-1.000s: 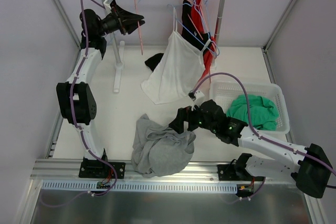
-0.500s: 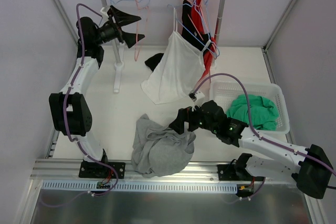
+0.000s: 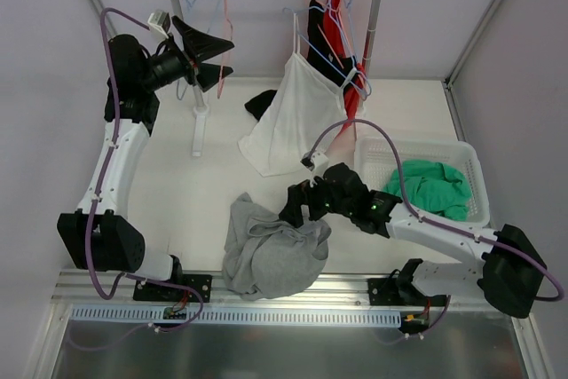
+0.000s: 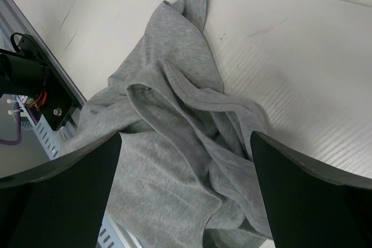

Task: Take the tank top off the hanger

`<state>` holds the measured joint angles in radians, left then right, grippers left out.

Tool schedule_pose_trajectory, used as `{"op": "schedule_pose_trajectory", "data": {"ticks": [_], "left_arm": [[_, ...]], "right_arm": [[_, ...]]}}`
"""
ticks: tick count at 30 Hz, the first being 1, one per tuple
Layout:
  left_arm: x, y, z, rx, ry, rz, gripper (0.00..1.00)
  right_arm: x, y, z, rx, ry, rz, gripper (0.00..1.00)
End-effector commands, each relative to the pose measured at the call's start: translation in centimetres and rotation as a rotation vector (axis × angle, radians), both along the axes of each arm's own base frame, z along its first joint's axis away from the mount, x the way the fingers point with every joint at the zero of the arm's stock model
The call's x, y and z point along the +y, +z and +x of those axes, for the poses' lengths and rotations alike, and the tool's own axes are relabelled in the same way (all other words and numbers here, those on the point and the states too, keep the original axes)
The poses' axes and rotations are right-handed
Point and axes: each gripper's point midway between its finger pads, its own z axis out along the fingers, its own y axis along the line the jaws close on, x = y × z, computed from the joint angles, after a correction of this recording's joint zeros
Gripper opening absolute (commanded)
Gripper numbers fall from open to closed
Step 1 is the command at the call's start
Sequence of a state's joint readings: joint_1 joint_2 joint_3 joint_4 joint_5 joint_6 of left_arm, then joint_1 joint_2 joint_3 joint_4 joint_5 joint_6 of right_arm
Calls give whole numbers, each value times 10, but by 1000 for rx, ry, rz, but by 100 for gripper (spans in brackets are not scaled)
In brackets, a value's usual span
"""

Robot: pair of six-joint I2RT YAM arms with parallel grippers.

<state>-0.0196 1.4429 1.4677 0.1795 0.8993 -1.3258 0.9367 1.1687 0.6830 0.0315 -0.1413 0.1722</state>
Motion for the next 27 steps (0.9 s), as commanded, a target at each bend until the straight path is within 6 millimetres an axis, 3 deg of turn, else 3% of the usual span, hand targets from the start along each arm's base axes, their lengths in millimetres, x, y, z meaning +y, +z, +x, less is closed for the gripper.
{"op": "schedule_pose_trajectory", "data": {"ticks": [1, 7, 11, 17, 20, 25, 27], "left_arm": [[5, -1, -6, -44, 52, 74, 99], [16, 13, -6, -147, 152, 208, 99], [27, 26, 5, -270, 231, 314, 99], [34, 29, 31, -365, 285, 425, 99], [42, 26, 41, -403, 343, 505, 99], [53, 5, 57, -371, 409, 623, 99], [57, 3, 55, -370, 444, 653, 99]], "right_arm": [[13, 14, 9, -59, 53, -19, 99], [19, -10, 21, -32, 35, -130, 100], [24, -11, 16, -20, 56, -126, 100], [24, -3, 12, -32, 66, -98, 100], [24, 2, 10, -38, 68, -84, 99], [22, 7, 9, -42, 65, -71, 99], [22, 8, 8, -40, 66, -67, 99]]}}
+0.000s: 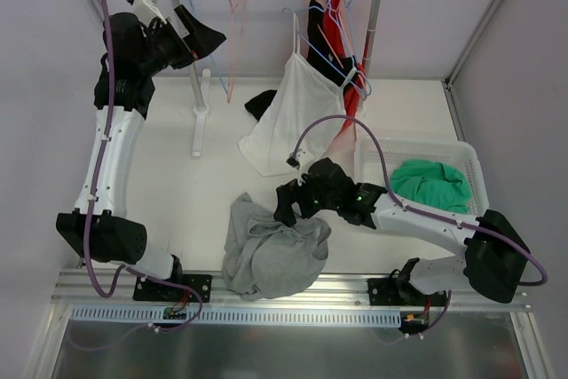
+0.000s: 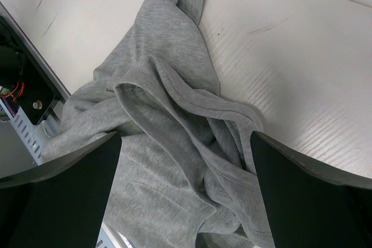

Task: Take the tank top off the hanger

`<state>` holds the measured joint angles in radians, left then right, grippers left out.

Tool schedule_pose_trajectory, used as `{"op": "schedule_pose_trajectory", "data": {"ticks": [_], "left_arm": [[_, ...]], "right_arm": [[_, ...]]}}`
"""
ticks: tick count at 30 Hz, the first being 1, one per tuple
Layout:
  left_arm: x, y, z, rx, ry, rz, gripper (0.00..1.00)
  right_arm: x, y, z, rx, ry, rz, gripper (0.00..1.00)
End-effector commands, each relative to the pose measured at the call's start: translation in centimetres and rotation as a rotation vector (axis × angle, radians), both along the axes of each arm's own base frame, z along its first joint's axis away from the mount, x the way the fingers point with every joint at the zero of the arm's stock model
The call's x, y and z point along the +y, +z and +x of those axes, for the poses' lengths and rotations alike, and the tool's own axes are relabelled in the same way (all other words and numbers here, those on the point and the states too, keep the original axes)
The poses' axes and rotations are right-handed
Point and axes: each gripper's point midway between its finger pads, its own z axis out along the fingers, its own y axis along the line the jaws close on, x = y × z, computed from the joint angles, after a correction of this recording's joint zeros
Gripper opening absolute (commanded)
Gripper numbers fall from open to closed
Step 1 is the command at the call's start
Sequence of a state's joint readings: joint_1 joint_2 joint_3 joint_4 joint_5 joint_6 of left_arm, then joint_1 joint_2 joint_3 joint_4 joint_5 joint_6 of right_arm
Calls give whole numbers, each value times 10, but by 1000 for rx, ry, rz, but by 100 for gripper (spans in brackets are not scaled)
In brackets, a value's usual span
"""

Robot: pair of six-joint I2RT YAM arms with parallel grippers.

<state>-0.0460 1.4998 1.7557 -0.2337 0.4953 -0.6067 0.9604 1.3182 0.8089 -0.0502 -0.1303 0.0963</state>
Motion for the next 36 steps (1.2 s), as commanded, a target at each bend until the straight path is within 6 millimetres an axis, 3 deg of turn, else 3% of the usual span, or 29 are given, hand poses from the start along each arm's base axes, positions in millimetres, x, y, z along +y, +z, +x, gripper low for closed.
{"op": "schedule_pose_trajectory", "data": {"ticks": [1, 4, 7, 8, 9, 10, 11, 13, 14, 16, 17, 19, 20, 27, 29, 30, 31, 32, 33, 34, 35, 36], "left_arm": [[13, 5, 1, -69, 95, 116, 99], [16, 25, -19, -110, 111, 103, 99], [27, 49, -54, -158, 173, 88, 99], [31, 59, -76, -178, 186, 84, 99], [35, 61, -86, -180, 209, 84, 99], [37, 50, -93, -155, 221, 82, 99], [41, 57, -115, -184, 235, 76, 99], [48, 24, -129, -102, 268, 98, 99], [52, 23, -149, -115, 278, 101, 99], [60, -19, -161, -26, 309, 150, 99], [64, -23, -177, -38, 326, 158, 99], [69, -56, -187, 13, 332, 212, 99], [70, -58, -199, -3, 327, 221, 99], [84, -124, -227, 61, 340, 361, 99], [95, -155, -229, 116, 393, 377, 99], [97, -175, -229, 151, 400, 384, 99], [103, -185, -229, 174, 430, 394, 99], [107, -194, -228, 195, 454, 404, 99], [108, -207, -228, 220, 456, 412, 99], [107, -208, -227, 225, 447, 414, 99], [101, -205, -227, 213, 410, 409, 99], [99, -203, -227, 207, 403, 403, 99]], "right_arm": [[6, 21, 1, -35, 11, 52, 100], [8, 18, -1, -23, 16, 43, 100], [6, 11, -1, -47, 17, -28, 100], [8, 9, -5, -56, 33, -54, 100], [4, 3, -7, -64, 43, -101, 99], [9, 1, -7, -67, 53, -122, 99], [12, -2, -12, -65, 72, -144, 100], [16, -10, -8, -80, 59, -208, 100], [21, -15, -12, -81, 72, -229, 99], [30, -25, -14, -74, 86, -282, 99], [35, -29, -20, -71, 109, -297, 99], [41, -39, -26, -48, 136, -336, 100], [47, -49, -32, -31, 154, -361, 100], [41, -104, -78, 120, 303, -468, 99], [38, -113, -81, 114, 303, -499, 100], [35, -121, -80, 109, 299, -526, 92], [34, -124, -80, 111, 294, -533, 91], [35, -125, -78, 102, 291, -535, 67], [33, -122, -72, 72, 268, -537, 50], [34, -119, -68, 50, 254, -530, 17], [37, -105, -60, 2, 226, -498, 0], [38, -95, -54, -45, 228, -488, 0]]}}
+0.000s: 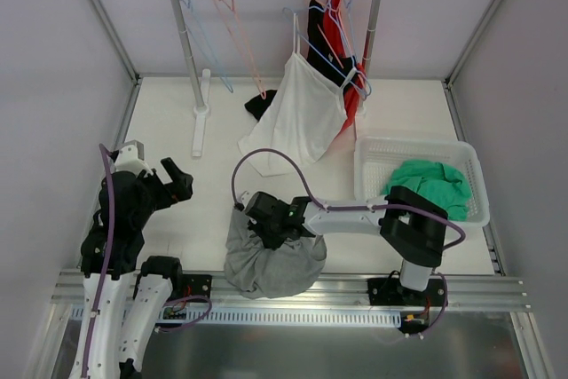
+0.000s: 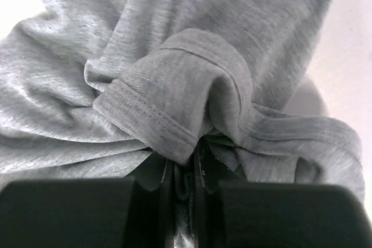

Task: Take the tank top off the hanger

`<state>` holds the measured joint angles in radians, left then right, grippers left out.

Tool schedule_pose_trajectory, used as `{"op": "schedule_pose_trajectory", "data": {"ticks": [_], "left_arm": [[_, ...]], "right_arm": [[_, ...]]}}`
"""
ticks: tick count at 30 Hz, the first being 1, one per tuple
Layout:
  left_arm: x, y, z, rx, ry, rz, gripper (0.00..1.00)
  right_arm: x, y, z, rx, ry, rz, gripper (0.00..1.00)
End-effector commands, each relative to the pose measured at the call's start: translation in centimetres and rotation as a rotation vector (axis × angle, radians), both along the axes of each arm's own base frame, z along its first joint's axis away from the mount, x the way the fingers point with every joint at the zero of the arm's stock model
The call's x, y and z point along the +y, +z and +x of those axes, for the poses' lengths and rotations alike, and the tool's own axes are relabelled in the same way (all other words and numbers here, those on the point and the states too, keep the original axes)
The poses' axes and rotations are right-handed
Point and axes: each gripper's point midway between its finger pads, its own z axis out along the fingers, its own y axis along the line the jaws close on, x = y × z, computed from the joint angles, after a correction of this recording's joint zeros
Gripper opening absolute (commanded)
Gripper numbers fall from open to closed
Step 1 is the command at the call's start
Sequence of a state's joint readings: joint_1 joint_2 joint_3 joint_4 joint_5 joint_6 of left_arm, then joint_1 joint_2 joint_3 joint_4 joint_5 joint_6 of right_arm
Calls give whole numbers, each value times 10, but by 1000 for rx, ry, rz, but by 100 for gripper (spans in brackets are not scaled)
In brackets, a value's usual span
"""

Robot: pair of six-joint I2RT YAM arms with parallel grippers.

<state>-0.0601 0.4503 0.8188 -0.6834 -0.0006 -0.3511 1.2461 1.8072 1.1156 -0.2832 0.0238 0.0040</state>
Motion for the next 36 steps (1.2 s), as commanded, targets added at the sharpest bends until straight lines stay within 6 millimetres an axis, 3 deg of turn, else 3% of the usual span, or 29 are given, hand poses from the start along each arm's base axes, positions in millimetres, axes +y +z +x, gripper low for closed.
{"op": "schedule_pose_trajectory", "data": {"ticks": [1, 3, 5, 6, 7, 9, 14, 17, 18, 21, 23, 24, 27, 28, 30, 33, 34, 36], "left_arm": [[2, 6, 6, -31, -2, 28, 99], [1, 3, 7, -19, -7, 30, 99], [-1, 2, 8, -13, -19, 28, 99], [-1, 2, 8, -10, -19, 28, 99], [0, 3, 7, -18, -15, 30, 99], [0, 5, 6, -30, -16, 28, 99], [2, 10, 2, -57, -7, 29, 99], [2, 11, 1, -63, -7, 26, 99], [1, 12, 1, -66, -9, 26, 99], [1, 12, 0, -73, -12, 24, 99], [1, 14, -1, -80, -11, 22, 99], [0, 14, -1, -82, -15, 21, 99], [-1, 13, -1, -80, -21, 20, 99], [-2, 14, -1, -82, -23, 19, 99], [-2, 13, -1, -80, -26, 20, 99], [-4, 14, -2, -85, -35, 20, 98], [-4, 15, -2, -86, -35, 20, 99], [-4, 14, -2, -85, -35, 21, 99]], "right_arm": [[-12, 14, 13, -110, -15, -13, 0], [-12, 41, 26, -186, -34, 31, 0], [-14, 85, 37, -246, -66, 132, 0], [-18, 100, 44, -270, -93, 160, 0], [-26, 131, 55, -301, -139, 232, 0], [-45, 157, 68, -335, -193, 255, 0], [-118, 244, 106, -499, -360, 283, 0], [-164, 273, 124, -551, -472, 272, 0], [-180, 298, 126, -596, -504, 306, 0], [-236, 329, 140, -681, -640, 284, 0], [-266, 331, 148, -709, -722, 224, 0], [-294, 328, 158, -717, -812, 174, 0], [-337, 305, 171, -678, -988, 110, 0], [-343, 302, 177, -688, -1023, 113, 0], [-355, 285, 188, -683, -1084, 105, 0], [-340, 236, 210, -598, -1081, 134, 0], [-334, 205, 214, -540, -1100, 131, 0], [-328, 173, 214, -472, -1113, 136, 0]]}}
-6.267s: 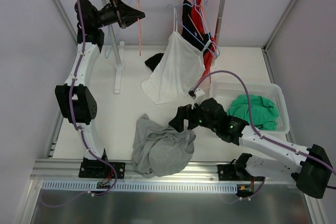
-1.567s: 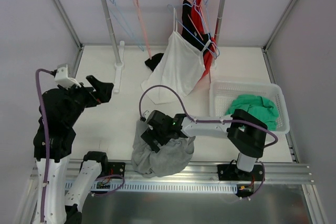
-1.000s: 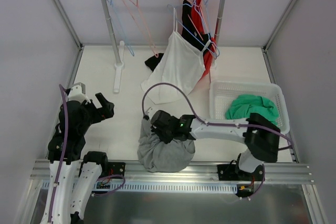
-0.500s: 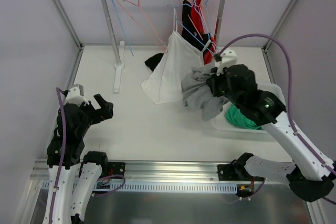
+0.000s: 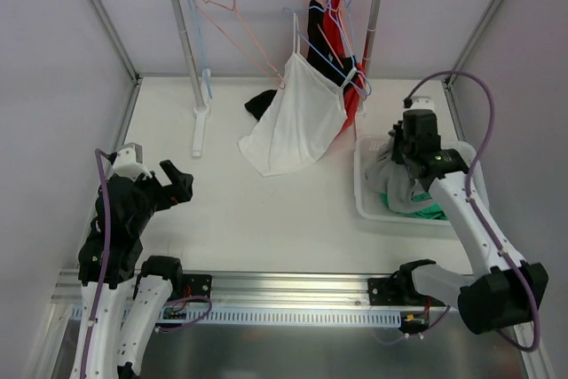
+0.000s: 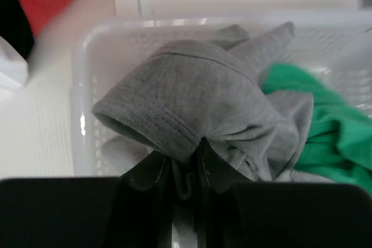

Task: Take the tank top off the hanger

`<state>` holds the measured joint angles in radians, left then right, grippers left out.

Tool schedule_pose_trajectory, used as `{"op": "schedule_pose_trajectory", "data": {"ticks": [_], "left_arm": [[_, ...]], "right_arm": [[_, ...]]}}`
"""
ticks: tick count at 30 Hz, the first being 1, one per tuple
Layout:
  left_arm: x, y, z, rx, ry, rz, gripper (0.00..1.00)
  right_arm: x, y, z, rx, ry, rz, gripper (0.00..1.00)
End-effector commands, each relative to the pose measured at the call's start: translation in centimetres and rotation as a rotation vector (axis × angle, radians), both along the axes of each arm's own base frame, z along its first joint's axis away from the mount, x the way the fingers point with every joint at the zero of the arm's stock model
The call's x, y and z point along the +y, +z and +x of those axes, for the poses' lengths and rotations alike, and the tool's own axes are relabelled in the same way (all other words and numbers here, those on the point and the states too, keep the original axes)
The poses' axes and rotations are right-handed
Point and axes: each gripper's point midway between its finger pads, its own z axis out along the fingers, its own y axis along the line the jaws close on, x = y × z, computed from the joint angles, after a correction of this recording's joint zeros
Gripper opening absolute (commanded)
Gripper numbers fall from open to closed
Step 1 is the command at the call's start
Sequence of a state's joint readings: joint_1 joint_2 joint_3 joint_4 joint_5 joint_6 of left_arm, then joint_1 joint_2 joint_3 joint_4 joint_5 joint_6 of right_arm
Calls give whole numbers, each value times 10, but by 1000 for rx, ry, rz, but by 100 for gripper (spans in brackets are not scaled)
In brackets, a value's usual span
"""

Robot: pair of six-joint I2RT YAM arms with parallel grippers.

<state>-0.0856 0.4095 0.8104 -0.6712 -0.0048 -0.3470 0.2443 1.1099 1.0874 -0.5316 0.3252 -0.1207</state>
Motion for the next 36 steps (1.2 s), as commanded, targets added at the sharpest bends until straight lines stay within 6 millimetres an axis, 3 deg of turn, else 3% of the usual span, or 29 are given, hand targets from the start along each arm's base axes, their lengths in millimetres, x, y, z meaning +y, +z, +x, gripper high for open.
{"op": "schedule_pose_trajectory", "data": {"ticks": [1, 2, 4, 5, 8, 12, 14, 18, 19, 21, 22, 25, 26, 27, 28, 29, 31, 34, 36], "left_arm": [[0, 7, 2, -39, -10, 19, 99], [0, 8, 2, -40, -12, 19, 99], [0, 7, 2, -39, -12, 19, 99], [0, 8, 2, -39, -13, 18, 99], [-1, 7, 3, -36, -13, 19, 99], [-1, 6, 2, -34, -15, 20, 99], [-1, 8, 3, -35, -19, 22, 99], [-11, 16, 2, -44, -74, 3, 99], [-14, 27, 1, -66, -87, -9, 99], [-20, 39, -1, -90, -113, -34, 99], [-27, 47, -4, -101, -143, -67, 99], [-48, 92, -14, -170, -240, -149, 99], [-53, 97, -12, -158, -266, -170, 99], [-58, 108, -14, -171, -291, -187, 99], [-62, 130, -19, -208, -312, -212, 99], [-70, 136, -17, -193, -354, -234, 99], [-78, 160, -18, -222, -391, -272, 99], [-99, 175, -3, -182, -479, -381, 99], [-116, 182, 19, -172, -534, -441, 99]], "right_arm": [[25, -40, 18, -8, 5, 149, 0], [28, -75, 8, 52, -20, 193, 0], [38, -99, 9, 64, -24, 262, 0], [38, -132, -1, 143, -55, 290, 0], [44, -175, -9, 253, -95, 389, 0], [42, -187, -13, 277, -125, 393, 6], [44, -181, -12, 262, -113, 403, 18], [41, -143, -12, 199, -95, 394, 46], [38, -119, -6, 138, -83, 383, 49], [34, -102, -11, 121, -78, 365, 56], [32, -81, -8, 72, -67, 358, 60], [24, -61, -16, 53, -80, 327, 73], [22, -46, -17, 16, -73, 320, 81], [18, -43, -22, 22, -80, 306, 85], [15, -37, -24, 9, -84, 294, 88], [13, -24, -26, -24, -77, 286, 97], [7, -14, -34, -38, -88, 270, 100], [6, 8, -46, -100, -69, 282, 100], [9, 24, -55, -153, -42, 310, 99]]}}
